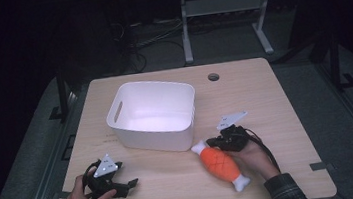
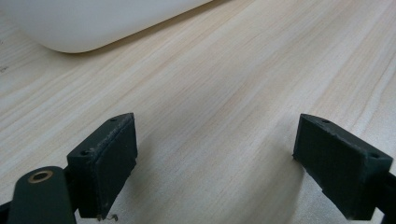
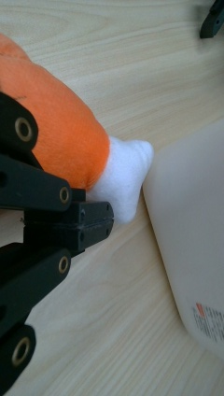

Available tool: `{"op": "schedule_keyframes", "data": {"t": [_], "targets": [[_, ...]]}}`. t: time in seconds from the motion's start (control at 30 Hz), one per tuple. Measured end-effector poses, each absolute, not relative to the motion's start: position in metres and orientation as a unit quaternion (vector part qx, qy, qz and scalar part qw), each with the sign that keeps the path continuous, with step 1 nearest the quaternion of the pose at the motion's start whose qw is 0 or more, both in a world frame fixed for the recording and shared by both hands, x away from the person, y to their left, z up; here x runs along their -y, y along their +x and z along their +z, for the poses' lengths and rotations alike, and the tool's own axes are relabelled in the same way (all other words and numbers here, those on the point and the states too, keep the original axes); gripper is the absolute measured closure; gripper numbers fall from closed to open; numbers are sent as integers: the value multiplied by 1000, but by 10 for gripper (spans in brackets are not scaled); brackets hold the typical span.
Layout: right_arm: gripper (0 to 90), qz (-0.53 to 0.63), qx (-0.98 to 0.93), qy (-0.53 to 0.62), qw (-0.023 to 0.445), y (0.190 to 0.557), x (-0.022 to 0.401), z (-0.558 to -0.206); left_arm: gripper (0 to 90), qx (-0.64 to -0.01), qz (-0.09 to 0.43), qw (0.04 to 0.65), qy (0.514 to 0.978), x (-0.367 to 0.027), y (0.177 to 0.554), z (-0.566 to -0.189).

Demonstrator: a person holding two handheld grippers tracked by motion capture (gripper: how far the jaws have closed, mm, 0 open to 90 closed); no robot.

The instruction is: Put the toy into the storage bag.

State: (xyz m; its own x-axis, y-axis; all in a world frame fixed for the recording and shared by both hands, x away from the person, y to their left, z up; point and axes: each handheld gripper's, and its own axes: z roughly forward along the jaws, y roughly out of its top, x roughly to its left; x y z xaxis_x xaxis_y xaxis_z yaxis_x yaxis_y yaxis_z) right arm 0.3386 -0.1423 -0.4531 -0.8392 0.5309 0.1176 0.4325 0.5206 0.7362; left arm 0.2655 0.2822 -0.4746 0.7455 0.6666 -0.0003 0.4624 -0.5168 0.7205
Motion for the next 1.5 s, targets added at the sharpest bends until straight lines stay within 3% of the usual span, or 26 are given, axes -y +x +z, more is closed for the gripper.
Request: {"op": "schedule_keyframes", "data": {"t": [0.13, 0.23, 0.27, 0.3, 0.37, 0.4, 0.53, 0.73, 1.13, 1.5], "targets": [[881, 405, -867, 283, 67, 337, 149, -449, 126, -328, 140, 366, 860, -282, 265, -475], [811, 403, -862, 298, 71, 334, 157, -445, 126, -328, 140, 366, 860, -282, 265, -475], [778, 403, -861, 300, 75, 333, 160, -444, 127, -328, 140, 366, 860, -282, 265, -475], [688, 399, -859, 311, 81, 331, 165, -442, 126, -328, 140, 366, 860, -282, 265, -475], [604, 396, -855, 323, 83, 330, 171, -441, 126, -328, 140, 366, 860, -282, 265, -475], [604, 396, -855, 323, 83, 330, 171, -441, 127, -328, 140, 366, 860, -282, 265, -475], [415, 395, -844, 351, 89, 324, 182, -436, 127, -328, 140, 366, 860, -282, 265, -475], [297, 413, -831, 360, 94, 311, 193, -429, 126, -330, 139, 367, 859, -282, 265, -475], [163, 417, -834, 354, 78, 288, 196, -428, 126, -328, 140, 365, 860, -282, 265, -475], [154, 422, -836, 345, 66, 281, 182, -433, 126, -328, 140, 365, 860, -282, 265, -475]]}}
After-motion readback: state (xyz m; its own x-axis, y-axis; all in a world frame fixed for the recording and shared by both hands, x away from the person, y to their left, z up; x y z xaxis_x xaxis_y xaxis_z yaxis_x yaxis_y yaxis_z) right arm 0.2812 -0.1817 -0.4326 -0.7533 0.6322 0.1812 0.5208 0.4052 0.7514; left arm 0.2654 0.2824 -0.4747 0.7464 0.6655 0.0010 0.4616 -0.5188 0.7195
